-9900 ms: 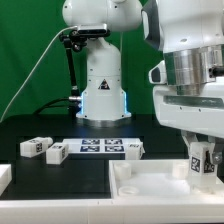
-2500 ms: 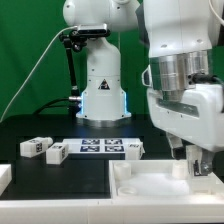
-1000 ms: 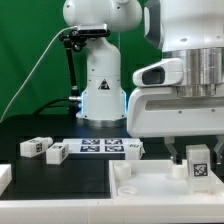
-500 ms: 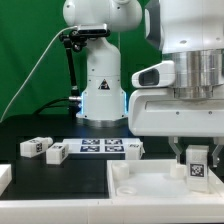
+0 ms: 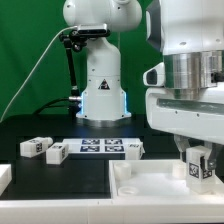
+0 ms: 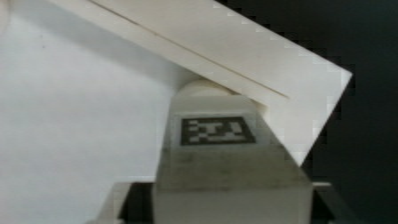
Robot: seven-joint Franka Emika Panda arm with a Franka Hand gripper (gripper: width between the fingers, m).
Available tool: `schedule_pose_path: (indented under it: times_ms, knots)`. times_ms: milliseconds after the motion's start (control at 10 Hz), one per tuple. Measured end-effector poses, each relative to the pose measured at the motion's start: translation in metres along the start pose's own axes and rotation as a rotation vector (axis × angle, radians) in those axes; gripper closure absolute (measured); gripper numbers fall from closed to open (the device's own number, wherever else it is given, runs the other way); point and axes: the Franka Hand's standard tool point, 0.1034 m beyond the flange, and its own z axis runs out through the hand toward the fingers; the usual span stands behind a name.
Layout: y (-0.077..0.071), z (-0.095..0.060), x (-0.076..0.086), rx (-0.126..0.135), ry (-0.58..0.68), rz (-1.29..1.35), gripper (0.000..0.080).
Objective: Assemble one leg
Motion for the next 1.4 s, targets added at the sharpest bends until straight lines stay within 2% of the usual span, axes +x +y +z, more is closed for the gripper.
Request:
schedule_pose_path:
  times_ms: [400,600,700,800,900,1000,1400]
  knots:
    - [0.0012,0.0001,-0.0007,-0.001,-0.026,0.213,0.0507]
    - [0.0011,0.0002,-0.0009,-0.002,-0.025,0.214,0.0507]
    - [0.0013,0.0003,-0.0009,-0.003,-0.026,0.177,0.0456]
    - [0.0014,-0.0005,-0.0015,-0.011,-0.032,0.147,0.0456]
    - [0.0014,-0.0006,-0.0008,-0.01,-0.03,0.048,0.0251]
    - [0.0014,-0.0005,-0.0013,-0.009,-0.031,-0.07,0.0181]
    - [0.001,0.0004,-0.0089,-0.027,-0.008,-0.502,0.0151]
